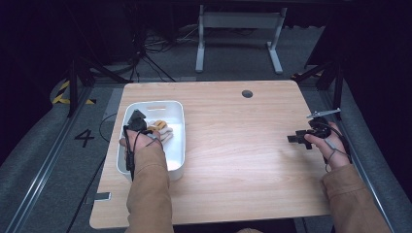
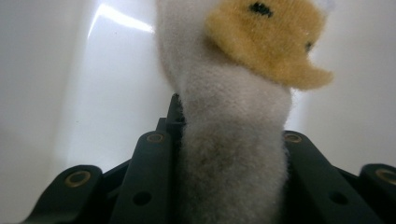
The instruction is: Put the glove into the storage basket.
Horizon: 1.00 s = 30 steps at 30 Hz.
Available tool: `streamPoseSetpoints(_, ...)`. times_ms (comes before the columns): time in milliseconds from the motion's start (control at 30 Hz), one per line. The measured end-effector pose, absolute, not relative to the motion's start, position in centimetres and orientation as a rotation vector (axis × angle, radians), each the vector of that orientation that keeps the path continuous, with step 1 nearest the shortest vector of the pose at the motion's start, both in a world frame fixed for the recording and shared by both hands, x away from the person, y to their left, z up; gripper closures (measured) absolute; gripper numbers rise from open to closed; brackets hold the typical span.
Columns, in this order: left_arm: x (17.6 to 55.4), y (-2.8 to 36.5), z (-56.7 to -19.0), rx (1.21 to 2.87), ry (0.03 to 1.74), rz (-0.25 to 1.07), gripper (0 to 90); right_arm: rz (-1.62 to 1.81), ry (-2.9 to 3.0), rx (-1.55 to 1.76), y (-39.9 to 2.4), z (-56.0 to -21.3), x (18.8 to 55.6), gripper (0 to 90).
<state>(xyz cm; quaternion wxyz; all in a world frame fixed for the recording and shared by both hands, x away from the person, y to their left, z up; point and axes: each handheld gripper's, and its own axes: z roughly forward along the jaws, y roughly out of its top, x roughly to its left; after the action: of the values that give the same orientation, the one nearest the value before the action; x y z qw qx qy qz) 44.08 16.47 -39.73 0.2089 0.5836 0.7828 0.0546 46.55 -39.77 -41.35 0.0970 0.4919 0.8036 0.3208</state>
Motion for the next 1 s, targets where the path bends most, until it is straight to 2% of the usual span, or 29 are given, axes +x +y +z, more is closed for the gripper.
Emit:
streamPoseSetpoints(567, 44.4, 15.9, -40.3, 1.689, 2.21, 0.138, 68.3, 0.948, 2.379, 1.466, -39.9, -41.5, 46.6, 41.5)
streamPoseSetpoints(767, 44.6, 15.7, -40.3, 1.713, 2.203, 0.121, 64.9, 0.951, 2.374, 1.47, -39.9, -41.5, 46.6, 41.1)
streamPoseSetpoints(833, 44.6, 15.7, -40.6, 1.749, 2.199, 0.081, 56.5, 0.949, 2.378, 1.466, -39.9, -41.6, 46.6, 40.8)
streamPoseSetpoints(933, 44.9, 15.4, -40.9, 1.818, 2.202, 0.041, 33.1, 0.949, 2.377, 1.466, -39.9, -41.5, 46.6, 40.4)
streamPoseSetpoints(1000, 45.0, 15.2, -41.0, 1.864, 2.213, 0.006, 21.0, 0.949, 2.377, 1.465, -39.9, -41.6, 46.6, 40.1)
